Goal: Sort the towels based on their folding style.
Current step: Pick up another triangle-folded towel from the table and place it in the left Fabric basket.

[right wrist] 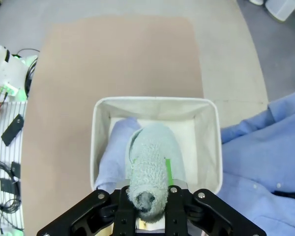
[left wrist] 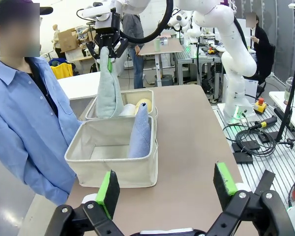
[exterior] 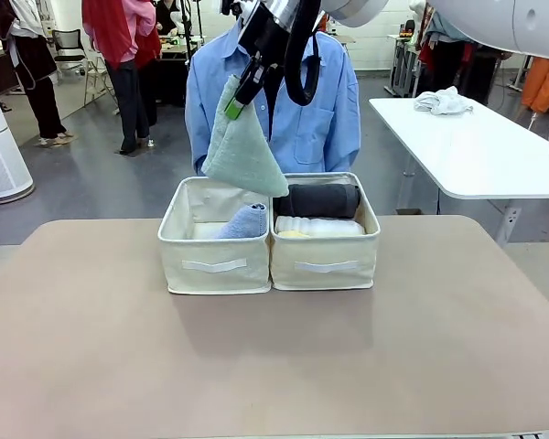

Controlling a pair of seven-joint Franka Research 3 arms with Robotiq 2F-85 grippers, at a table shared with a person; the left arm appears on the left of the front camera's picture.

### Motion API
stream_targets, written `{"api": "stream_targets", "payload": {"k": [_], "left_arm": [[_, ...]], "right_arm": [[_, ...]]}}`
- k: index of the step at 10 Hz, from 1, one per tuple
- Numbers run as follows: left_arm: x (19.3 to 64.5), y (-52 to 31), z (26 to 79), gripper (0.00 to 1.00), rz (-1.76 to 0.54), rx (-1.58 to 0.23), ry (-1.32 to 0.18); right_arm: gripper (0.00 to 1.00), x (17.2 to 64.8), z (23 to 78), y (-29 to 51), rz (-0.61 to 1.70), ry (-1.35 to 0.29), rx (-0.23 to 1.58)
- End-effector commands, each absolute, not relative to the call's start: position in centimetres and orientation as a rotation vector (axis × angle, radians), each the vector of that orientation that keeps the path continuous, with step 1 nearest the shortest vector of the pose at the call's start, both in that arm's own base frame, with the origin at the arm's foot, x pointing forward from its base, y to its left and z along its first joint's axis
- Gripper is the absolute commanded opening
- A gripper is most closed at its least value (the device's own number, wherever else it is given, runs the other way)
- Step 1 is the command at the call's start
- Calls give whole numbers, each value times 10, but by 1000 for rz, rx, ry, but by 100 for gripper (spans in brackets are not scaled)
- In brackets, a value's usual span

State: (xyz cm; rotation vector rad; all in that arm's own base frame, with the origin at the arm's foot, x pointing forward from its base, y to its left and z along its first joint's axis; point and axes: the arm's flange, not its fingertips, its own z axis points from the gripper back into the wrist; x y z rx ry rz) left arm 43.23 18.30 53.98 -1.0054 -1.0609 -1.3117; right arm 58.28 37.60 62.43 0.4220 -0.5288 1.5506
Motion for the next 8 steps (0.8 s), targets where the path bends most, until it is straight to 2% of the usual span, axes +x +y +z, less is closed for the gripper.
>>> {"api": "stream_targets", "payload": {"k": [1,4,8], "left_arm": [[430,184,542,100,-1309,-1007,-1065],[430,184,542,100,-1309,-1007,-1065],[430,184,542,100,-1309,-1007,-1065]], "right_arm": [[19,580,633,401,1608,-542,440],[19,592,622,420,1614,-540,461],[19,622,582,453,1648,-439,502]]}}
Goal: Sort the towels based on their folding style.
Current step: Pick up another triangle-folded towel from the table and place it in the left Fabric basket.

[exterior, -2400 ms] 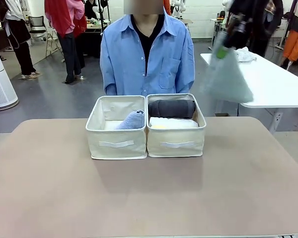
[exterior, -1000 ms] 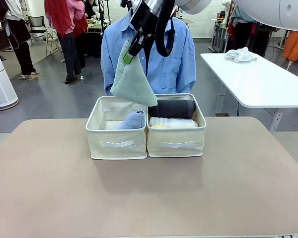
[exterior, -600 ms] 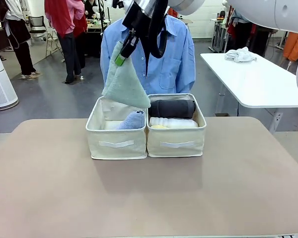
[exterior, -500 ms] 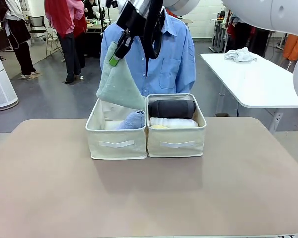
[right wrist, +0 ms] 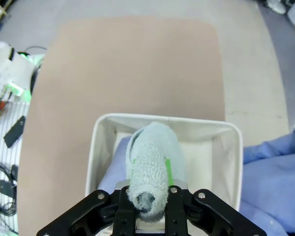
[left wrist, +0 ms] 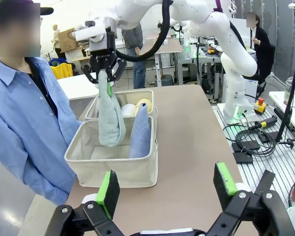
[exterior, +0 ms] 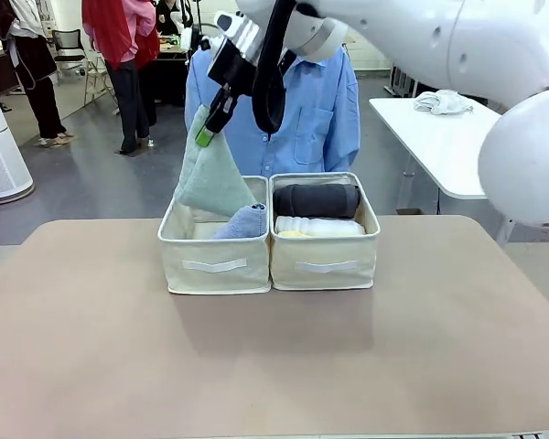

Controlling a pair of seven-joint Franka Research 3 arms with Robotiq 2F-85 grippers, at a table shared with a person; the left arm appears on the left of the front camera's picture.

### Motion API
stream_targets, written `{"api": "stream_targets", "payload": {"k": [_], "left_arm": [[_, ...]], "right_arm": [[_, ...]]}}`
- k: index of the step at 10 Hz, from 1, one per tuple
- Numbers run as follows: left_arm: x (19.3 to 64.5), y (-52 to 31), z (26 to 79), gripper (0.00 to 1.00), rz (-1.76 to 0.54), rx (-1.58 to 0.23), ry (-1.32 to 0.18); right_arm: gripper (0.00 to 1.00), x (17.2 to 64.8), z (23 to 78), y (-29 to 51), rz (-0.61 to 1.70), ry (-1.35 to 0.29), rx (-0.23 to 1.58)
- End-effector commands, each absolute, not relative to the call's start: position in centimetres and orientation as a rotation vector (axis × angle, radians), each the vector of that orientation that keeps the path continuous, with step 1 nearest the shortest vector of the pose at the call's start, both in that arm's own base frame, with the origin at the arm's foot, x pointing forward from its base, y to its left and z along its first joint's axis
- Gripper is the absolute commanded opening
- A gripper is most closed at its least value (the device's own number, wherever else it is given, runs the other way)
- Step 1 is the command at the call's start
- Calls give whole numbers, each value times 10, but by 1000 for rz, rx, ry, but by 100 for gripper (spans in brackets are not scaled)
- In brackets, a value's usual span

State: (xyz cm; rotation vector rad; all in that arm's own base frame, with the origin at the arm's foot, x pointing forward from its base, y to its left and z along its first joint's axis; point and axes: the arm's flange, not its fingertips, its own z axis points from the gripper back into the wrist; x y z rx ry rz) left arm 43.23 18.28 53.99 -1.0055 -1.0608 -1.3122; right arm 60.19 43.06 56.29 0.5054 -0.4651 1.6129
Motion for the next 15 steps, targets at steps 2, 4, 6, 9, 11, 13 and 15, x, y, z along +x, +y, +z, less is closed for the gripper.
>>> {"api": "stream_targets", "payload": {"k": [2,4,6,9,11,13,15], "left_arm": [[430,184,542,100,-1309,-1007,-1065],[430,184,542,100,-1309,-1007,-1065],[430,184,542,100,-1309,-1007,-1065],[430,184,542,100,-1309,-1007,-1065],[430,184,542,100,-1309,-1007,-1065],[430,184,542,100,-1309,-1007,-1065],[430,184,542,100,-1309,-1007,-1065]], "right_arm": [[19,634,565,470,1655,-364,509],[19,642,548,485,1659,-289,493],[19,644,542,491,1650,-251,423],[19,645,531,497,1672,-204,417],[19,647,519,501,1677,-176,425],[19,649,506,506,1683,-140,429],[19,650,499,510,1686,-124,435]]}}
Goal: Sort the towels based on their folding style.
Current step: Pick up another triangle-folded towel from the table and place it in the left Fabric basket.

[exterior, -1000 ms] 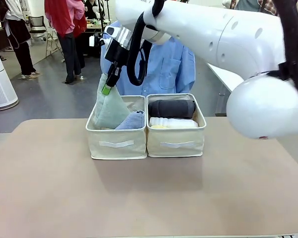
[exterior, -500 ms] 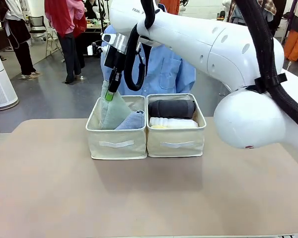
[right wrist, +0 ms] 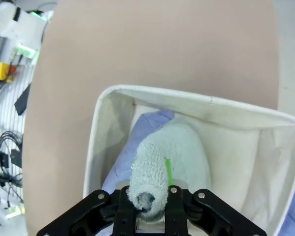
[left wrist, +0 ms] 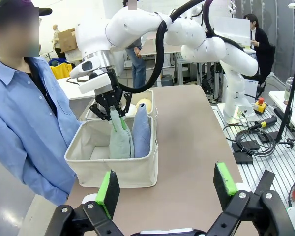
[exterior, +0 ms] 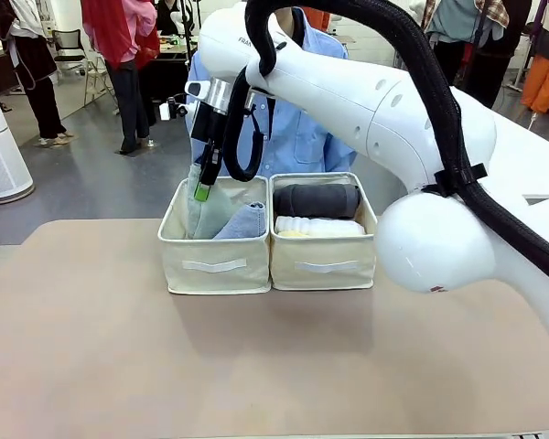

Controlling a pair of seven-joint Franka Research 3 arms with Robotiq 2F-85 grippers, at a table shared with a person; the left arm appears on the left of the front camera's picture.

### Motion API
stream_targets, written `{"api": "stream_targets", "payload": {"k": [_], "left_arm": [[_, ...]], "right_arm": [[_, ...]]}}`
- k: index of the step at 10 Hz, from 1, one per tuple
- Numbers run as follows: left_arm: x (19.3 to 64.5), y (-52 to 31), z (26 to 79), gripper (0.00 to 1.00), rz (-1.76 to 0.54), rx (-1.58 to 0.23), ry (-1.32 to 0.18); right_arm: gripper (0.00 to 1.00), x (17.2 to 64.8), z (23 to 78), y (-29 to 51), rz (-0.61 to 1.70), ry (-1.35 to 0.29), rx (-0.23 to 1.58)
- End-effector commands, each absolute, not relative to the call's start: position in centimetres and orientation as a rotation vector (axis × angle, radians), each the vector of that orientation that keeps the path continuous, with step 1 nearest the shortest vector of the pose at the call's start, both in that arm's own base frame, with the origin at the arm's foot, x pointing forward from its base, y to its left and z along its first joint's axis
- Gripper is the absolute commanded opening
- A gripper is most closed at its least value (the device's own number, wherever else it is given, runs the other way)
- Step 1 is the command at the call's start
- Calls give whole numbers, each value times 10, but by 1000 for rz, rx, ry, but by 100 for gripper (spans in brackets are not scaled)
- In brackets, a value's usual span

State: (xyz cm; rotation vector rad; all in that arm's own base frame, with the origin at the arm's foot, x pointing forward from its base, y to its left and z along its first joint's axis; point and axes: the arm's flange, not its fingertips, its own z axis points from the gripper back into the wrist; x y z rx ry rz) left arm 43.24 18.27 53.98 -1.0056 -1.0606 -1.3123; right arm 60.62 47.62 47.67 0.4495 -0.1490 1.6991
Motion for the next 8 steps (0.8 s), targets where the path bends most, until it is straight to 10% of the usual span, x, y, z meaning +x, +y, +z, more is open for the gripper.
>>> {"api": "stream_targets", "payload": {"k": [1,8], "left_arm": [[430,184,542,100,-1309,-1007,-1065],[430,184,542,100,-1309,-1007,-1065]], "right_arm": [[19,650,496,513,1694,-114,435],[19,641,499,515,1743,-175,407]]}}
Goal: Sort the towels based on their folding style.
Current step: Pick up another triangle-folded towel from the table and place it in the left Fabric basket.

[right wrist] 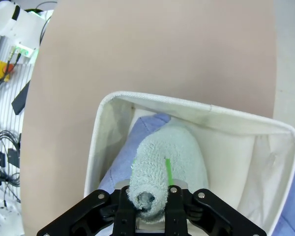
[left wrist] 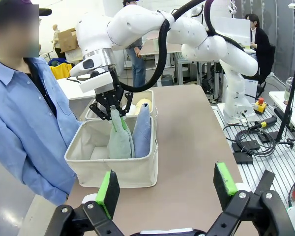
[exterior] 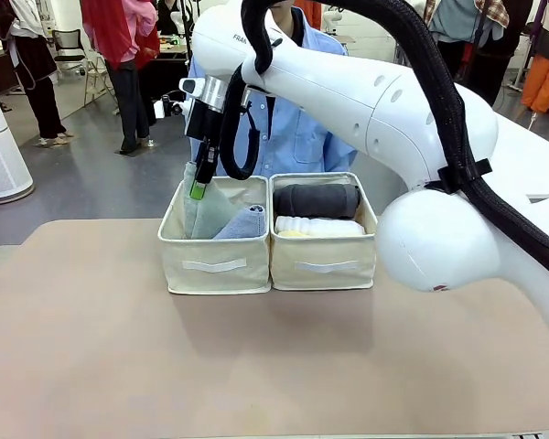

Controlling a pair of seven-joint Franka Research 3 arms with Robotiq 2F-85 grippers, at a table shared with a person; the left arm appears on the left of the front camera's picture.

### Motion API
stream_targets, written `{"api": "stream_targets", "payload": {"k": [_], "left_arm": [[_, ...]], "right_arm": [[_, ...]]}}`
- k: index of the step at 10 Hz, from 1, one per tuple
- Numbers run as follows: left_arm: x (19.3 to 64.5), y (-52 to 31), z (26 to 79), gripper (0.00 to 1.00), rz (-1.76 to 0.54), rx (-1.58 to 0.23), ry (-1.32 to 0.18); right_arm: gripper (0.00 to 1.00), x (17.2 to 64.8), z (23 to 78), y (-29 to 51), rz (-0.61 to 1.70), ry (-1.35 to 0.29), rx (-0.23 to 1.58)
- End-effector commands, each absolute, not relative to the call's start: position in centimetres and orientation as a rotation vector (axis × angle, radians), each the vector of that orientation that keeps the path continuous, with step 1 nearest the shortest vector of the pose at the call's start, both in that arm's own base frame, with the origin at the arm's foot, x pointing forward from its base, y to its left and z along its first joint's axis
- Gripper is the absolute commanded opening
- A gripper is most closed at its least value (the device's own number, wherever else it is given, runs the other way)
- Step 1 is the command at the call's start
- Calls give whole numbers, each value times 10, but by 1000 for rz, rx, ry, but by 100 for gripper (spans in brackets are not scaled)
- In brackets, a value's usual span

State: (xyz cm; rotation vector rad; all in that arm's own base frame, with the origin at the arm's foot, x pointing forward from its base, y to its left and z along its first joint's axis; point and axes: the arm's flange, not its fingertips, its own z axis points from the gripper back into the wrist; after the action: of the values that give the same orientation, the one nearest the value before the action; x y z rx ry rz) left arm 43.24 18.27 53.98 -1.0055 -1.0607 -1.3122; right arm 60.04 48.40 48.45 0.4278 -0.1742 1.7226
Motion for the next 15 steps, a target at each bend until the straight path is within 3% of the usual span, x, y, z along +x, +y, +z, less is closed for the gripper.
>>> {"api": "stream_targets", "payload": {"k": [1,11,12,14,15], "left_arm": [[430,184,542,100,-1309,-1007,-1065],[430,184,542,100,-1309,-1007,-1065],[430,184,542,100,-1309,-1007,-1065],[430,184,542,100,-1309,-1007,-1065],[430,184,542,100,-1309,-1007,-1065]], "right_arm": [[19,641,497,515,1747,-175,397],[19,645,464,527,1770,-113,398],[33,644,465,527,1770,-109,406],[39,644,466,528,1776,-114,403],[58,645,466,528,1776,-116,403]]}}
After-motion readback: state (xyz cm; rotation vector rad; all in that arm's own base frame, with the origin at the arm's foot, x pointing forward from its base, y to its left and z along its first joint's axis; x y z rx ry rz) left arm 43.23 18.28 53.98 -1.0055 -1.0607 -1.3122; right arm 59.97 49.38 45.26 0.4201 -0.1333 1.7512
